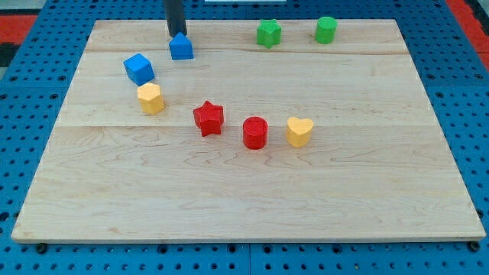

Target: Slide the green blocks parallel to each other

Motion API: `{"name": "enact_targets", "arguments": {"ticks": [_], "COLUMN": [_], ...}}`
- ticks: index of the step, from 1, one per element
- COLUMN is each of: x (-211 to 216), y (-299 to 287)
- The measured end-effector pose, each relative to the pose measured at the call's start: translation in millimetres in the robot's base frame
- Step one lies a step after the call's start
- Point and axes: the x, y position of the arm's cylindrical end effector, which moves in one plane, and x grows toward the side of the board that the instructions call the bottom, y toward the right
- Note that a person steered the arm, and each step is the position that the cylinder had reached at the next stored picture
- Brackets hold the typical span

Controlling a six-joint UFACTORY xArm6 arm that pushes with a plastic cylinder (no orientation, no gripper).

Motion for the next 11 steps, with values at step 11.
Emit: {"name": "enact_targets", "arguments": {"ticks": [11], "x": [9], "y": [229]}}
